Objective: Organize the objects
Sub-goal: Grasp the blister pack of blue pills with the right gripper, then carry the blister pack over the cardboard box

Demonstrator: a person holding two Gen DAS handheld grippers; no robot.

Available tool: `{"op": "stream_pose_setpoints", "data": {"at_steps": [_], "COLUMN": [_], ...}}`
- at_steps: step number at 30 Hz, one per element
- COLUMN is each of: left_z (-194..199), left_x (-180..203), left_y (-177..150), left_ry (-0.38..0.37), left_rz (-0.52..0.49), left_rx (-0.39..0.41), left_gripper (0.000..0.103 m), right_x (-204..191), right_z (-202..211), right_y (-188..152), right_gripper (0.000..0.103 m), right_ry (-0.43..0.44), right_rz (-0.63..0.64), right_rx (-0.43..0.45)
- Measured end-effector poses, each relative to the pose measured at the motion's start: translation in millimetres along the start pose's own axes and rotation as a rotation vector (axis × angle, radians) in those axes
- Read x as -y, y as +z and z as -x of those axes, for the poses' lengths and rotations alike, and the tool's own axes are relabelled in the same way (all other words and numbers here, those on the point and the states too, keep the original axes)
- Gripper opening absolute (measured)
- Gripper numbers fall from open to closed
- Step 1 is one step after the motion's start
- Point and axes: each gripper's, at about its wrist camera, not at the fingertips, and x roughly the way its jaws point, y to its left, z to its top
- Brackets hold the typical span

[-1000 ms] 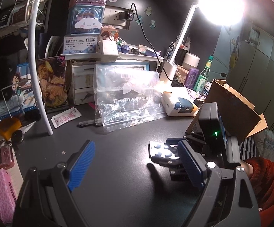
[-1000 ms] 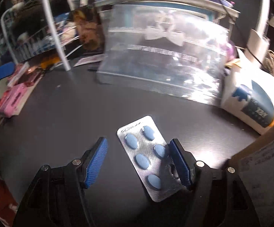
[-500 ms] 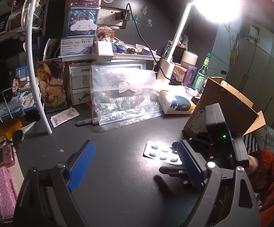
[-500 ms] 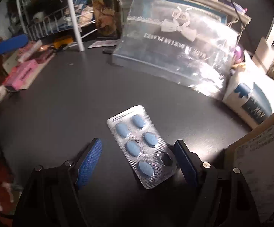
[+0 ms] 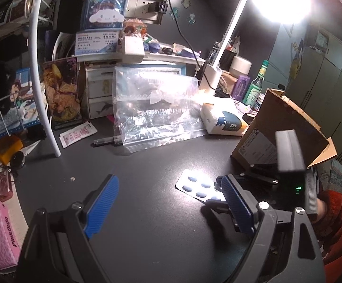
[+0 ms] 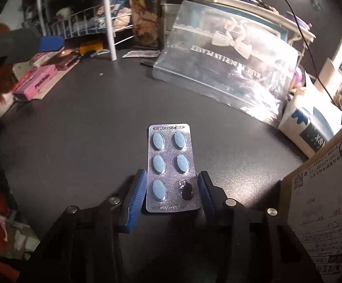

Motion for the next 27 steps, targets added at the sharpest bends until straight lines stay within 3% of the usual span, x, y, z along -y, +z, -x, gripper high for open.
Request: {"op": "stream_pose_setpoints", "data": {"at_steps": [7, 14, 20, 22, 27], "left_z": [-1, 22, 38, 38, 28], "left_x": [1, 9, 38, 53, 92], "left_y": [-2, 12, 42, 53, 78], "left_ry": [-0.063, -0.132, -0.231, -0.265, -0.301], "left_rz": [0.016, 0.029, 0.007, -0.013, -0.059], "left_rx": [-0.019, 0.039, 0.078, 0.073, 0.055], "left_gripper": [0.087, 0.085, 0.06, 0.045, 0.033], "right_x": [-19, -35, -35, -30, -5], "right_z": [37, 93, 143, 158, 184], "right_y": [19, 38, 46, 46, 39], "right_gripper": [0.04, 0.04, 0.04, 0.04, 0.04], "right_ry": [0.1, 0.168, 0.143, 0.13, 0.076], "right_rz": [0.049, 0.088, 0.131, 0.13, 0.111], "right_rx": [0.097, 0.21, 0.297, 0.317, 0.346]}}
